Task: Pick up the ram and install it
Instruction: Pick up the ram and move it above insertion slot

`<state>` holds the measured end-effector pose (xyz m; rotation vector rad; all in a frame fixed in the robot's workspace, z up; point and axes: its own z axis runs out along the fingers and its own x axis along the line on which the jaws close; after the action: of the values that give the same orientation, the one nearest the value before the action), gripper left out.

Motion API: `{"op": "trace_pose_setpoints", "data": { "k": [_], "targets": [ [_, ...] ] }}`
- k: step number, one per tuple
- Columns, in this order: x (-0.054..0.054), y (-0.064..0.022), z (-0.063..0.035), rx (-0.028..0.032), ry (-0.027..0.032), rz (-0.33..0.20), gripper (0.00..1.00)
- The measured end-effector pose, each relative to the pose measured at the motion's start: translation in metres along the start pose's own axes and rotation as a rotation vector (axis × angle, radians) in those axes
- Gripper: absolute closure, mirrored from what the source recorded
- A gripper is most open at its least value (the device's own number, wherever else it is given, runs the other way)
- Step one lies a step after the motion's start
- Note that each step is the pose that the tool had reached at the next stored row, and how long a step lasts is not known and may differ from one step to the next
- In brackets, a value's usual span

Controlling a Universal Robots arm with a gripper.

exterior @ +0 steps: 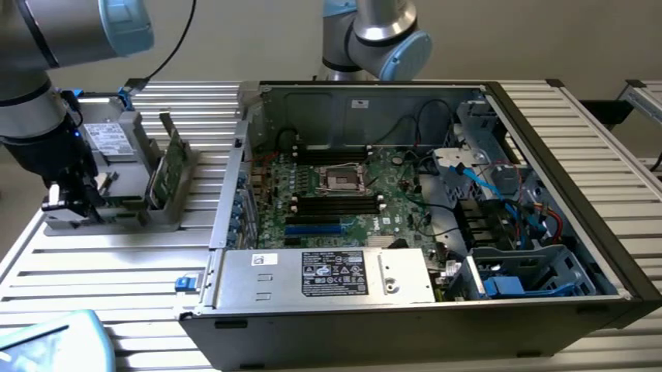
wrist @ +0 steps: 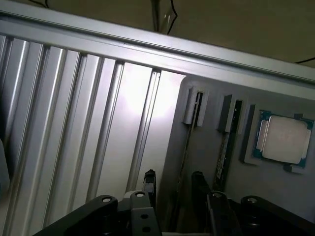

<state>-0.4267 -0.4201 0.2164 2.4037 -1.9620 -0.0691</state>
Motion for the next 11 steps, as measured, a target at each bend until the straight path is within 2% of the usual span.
{"op": "trace_pose_setpoints", "data": {
  "k": [3, 5, 8, 11],
  "targets": [
    [0.0000, -0.0002, 0.0029, 0.0030, -0.0142, 0.027, 0.57],
    [-0.0001, -0.0002, 0.0042, 0.0045, -0.0208, 0.049, 0.57],
    [0.0000, -0.0003, 0.0057, 0.0058, -0.0270, 0.084, 0.57],
    [0.0000, -0.0004, 0.0082, 0.0064, -0.0292, 0.111, 0.57]
  ]
}}
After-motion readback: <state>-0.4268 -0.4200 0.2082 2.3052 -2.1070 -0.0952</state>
